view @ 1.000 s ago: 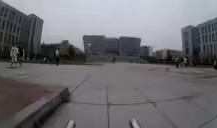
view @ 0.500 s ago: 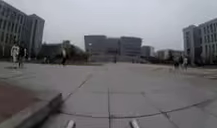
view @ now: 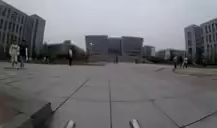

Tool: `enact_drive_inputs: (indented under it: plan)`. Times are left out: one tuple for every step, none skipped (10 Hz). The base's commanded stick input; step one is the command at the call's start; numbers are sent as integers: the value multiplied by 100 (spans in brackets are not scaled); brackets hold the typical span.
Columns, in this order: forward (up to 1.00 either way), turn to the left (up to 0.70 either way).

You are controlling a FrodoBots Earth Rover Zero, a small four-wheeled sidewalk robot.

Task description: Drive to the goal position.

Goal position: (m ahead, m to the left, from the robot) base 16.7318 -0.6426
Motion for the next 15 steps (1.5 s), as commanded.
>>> enact_drive_inputs:
  plan:
    - [70, -2]
    - [70, -2]
    - [70, -2]
    - [70, -2]
    - [70, -2]
    - [70, -2]
    - [70, -2]
    - [70, -2]
    - [70, -2]
    - [70, -2]
    - [70, -2]
    - [70, -2]
    - [70, -2]
    - [70, -2]
    - [70, -2]
